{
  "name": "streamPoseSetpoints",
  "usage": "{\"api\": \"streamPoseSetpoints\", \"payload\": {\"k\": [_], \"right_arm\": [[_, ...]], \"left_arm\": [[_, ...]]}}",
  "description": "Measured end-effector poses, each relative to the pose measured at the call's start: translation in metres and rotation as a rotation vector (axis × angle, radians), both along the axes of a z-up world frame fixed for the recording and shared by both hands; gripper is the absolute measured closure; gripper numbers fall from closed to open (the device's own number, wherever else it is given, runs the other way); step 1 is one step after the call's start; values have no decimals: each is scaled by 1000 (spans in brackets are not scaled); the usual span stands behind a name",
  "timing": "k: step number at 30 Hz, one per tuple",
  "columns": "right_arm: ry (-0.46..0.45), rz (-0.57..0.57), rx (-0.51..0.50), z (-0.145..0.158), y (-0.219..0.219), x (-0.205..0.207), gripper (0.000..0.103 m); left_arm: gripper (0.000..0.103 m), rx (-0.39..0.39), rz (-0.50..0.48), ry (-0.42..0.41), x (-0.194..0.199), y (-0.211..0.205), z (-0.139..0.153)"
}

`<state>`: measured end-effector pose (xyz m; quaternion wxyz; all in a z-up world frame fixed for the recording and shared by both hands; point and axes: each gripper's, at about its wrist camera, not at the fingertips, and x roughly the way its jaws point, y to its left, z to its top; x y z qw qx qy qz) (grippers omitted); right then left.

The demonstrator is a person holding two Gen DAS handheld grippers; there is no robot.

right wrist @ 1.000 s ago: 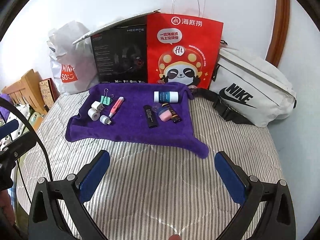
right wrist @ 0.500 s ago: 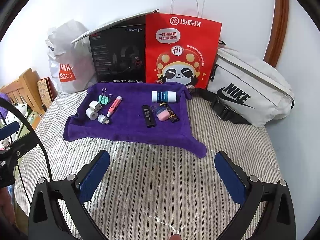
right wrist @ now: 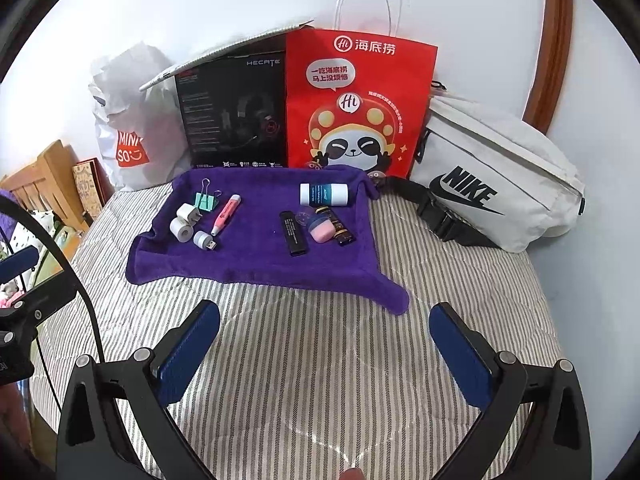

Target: Organize rigid objects

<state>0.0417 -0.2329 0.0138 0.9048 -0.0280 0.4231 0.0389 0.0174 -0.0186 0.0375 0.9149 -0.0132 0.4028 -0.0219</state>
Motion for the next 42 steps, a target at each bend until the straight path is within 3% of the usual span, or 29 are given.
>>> {"api": "streamPoseSetpoints", "payload": {"k": [42], "right_arm": [[5, -2, 3, -2, -6, 0, 0]], "left_arm": [[0, 9, -9, 18, 1, 1, -4]]}}
